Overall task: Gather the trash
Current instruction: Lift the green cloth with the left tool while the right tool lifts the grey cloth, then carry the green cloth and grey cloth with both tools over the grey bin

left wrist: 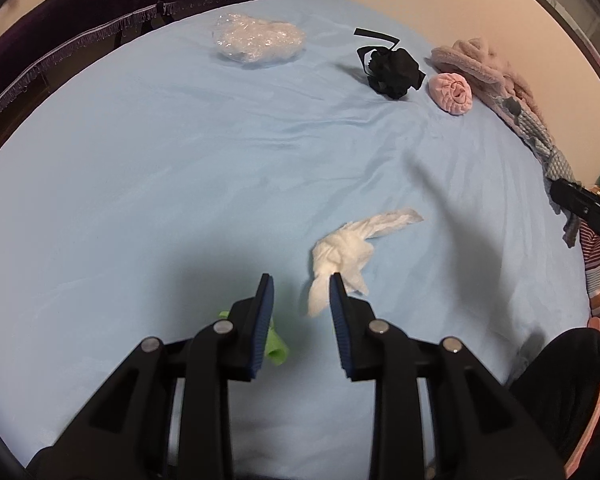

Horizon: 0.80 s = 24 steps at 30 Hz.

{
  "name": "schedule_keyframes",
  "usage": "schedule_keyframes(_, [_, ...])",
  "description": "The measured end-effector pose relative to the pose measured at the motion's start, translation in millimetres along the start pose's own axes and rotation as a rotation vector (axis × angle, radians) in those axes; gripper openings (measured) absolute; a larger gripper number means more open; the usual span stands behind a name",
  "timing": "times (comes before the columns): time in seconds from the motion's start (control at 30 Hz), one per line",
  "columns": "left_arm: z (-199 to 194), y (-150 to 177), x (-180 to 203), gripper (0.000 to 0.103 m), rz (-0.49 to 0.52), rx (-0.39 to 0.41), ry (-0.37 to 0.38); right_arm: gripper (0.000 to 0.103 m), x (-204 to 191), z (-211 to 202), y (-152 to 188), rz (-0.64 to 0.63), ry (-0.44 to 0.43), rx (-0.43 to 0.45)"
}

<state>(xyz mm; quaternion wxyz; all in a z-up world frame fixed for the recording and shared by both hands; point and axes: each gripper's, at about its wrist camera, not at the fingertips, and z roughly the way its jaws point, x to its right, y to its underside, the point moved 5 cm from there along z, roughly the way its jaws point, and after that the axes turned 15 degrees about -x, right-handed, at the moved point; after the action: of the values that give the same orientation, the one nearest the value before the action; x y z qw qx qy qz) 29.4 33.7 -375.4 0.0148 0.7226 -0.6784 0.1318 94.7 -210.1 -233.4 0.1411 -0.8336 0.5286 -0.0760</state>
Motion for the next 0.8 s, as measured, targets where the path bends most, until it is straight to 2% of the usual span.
schedule_keyframes(0.1, [-0.5,4.9,-3.2,0.029,0.003,-0.011,-0.001,0.025,-4.4,-3.0,4.0,-0.002,-0.002,0.003])
schedule_keyframes(0.3, [12.5,13.0,-10.4,0.032,-0.017,-0.049,-0.055,0.025,-10.6,-2.3,10.7,-0.001,-0.011,-0.001])
schedule_keyframes(0.43, [23.0,18.4,-22.0,0.032,-0.047,-0.081,-0.130,0.025,-14.5,2.4,12.1,-0.004,-0.022,-0.006])
schedule_keyframes(0.5, [28.9,20.9,-28.7,0.033,-0.066,-0.107,-0.152,0.025,-15.9,6.2,12.0,-0.005,-0.027,-0.010])
schedule_keyframes(0.53, [33.6,22.0,-32.0,0.040,-0.078,-0.130,-0.162,0.025,-17.0,8.2,11.9,-0.005,-0.030,-0.013])
schedule_keyframes(0.6, [43.1,24.2,-37.6,0.047,-0.103,-0.175,-0.193,0.025,-18.6,11.2,11.5,-0.007,-0.038,-0.017])
schedule_keyframes(0.7, [58.7,29.8,-44.7,0.047,-0.138,-0.247,-0.198,0.025,-21.5,15.6,10.8,-0.009,-0.047,-0.021])
schedule_keyframes(0.8, [62.3,31.0,-46.0,0.044,-0.140,-0.257,-0.213,0.025,-23.5,19.7,10.4,-0.011,-0.049,-0.027])
